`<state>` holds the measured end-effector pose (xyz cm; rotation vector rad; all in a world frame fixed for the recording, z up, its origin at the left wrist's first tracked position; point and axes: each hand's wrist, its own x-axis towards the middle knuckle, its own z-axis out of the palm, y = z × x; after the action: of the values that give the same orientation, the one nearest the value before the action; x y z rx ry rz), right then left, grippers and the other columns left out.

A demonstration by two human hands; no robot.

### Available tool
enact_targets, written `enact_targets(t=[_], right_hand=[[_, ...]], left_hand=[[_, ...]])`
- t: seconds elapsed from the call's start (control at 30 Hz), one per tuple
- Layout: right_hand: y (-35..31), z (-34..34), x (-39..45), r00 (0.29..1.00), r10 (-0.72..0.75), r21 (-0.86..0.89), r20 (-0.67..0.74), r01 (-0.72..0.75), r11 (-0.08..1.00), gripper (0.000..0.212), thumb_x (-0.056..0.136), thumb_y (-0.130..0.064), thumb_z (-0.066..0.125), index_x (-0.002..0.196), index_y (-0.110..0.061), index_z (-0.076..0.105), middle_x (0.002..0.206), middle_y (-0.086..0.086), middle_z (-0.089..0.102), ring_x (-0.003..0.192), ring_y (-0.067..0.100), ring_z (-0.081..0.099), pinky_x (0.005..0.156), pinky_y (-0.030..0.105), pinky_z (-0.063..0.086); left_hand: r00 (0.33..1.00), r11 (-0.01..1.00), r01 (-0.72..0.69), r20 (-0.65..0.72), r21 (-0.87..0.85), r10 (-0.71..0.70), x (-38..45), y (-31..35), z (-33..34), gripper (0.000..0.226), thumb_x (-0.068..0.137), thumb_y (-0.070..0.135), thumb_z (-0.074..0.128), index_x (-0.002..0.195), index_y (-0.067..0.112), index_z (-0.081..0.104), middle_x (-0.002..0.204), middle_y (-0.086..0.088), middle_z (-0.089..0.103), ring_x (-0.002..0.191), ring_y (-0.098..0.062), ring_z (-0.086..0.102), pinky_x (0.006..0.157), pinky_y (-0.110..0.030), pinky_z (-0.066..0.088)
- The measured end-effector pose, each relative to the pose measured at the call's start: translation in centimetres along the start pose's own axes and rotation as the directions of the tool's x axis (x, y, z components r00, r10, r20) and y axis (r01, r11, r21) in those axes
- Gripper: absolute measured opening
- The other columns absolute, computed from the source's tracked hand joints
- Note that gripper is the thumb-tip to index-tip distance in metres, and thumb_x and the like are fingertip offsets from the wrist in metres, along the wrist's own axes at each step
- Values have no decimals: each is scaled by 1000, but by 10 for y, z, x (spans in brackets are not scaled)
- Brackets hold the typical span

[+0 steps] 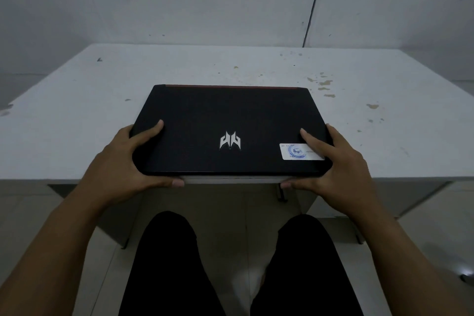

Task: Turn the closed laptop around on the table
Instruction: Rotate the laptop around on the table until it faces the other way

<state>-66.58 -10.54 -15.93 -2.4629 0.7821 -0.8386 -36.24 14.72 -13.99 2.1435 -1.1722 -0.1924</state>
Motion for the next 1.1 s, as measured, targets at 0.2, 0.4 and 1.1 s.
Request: enact_targets(t=[0.2,0.4,1.1], right_hand=[[-2,0,-2,999,-19,4,-26,19,1000,111,45,-75,83,143,-27,60,149,-1,48,128,9,50,97,6,35],[-2,-4,0,1000,13,38,16,-14,999,115,42,-76,81,145,-31,57,152,-5,43,123,-6,38,92,-4,28],[-5,-4,2,999,37,51,-18,-36,998,113,37,-69,85,140,-28,63,143,-11,43,125,-13,32,96,-5,24]], left_hand=[[1000,1000,-15,-22,-5,15,-2,-3,2,125,40,81,85,153,55,38,156,10,41,137,-16,48,105,-36,43],[998,999,-40,-57,27,41,-7,-4,9,119,46,68,85,153,55,37,155,4,43,135,-19,50,103,-35,43],[998,1000,-6,-55,-3,6,-8,-5,10,120,42,73,79,154,50,40,150,2,45,132,-16,51,100,-31,43]])
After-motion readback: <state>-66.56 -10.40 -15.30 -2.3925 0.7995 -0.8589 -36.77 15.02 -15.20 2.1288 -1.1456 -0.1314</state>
